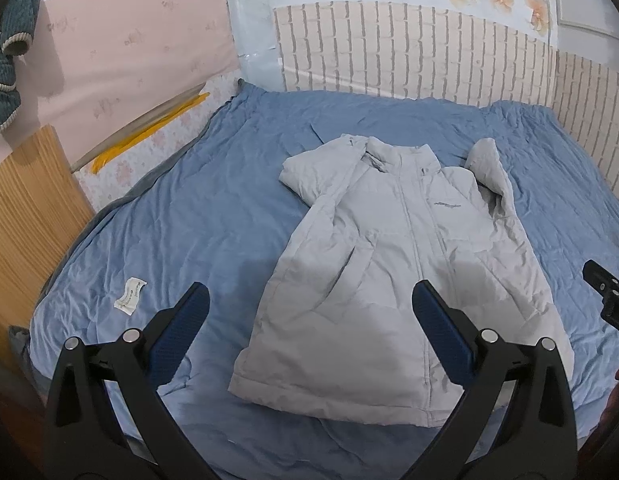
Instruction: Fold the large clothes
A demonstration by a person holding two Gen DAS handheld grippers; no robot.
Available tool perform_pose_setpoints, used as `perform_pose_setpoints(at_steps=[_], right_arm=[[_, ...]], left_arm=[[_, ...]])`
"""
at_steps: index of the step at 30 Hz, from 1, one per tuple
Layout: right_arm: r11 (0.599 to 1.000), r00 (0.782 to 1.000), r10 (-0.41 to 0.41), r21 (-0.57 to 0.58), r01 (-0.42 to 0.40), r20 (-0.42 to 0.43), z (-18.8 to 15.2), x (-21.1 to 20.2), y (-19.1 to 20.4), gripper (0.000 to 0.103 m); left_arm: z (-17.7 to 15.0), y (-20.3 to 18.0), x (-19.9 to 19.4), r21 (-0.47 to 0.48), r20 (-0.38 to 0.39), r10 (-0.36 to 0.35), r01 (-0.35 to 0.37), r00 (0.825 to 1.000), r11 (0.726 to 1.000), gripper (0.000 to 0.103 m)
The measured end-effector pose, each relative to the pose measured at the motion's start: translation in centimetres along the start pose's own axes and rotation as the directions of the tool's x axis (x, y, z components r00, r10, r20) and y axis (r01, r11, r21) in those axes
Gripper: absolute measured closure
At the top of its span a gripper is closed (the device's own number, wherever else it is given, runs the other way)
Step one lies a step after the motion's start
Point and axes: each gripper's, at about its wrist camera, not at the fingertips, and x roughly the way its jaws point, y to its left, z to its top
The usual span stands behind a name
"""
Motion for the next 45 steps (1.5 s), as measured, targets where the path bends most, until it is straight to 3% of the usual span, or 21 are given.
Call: perform_pose_setpoints(at_steps=[45], right_arm=[[1.0, 1.0, 0.014, 0.01, -0.013, -0.02, -0.58, -0.09, 0.23, 0.001]], left_arm=[[-0.34, 0.19, 0.13, 0.006, -0.01, -0.002, 0.002, 1.0, 1.0, 0.003]])
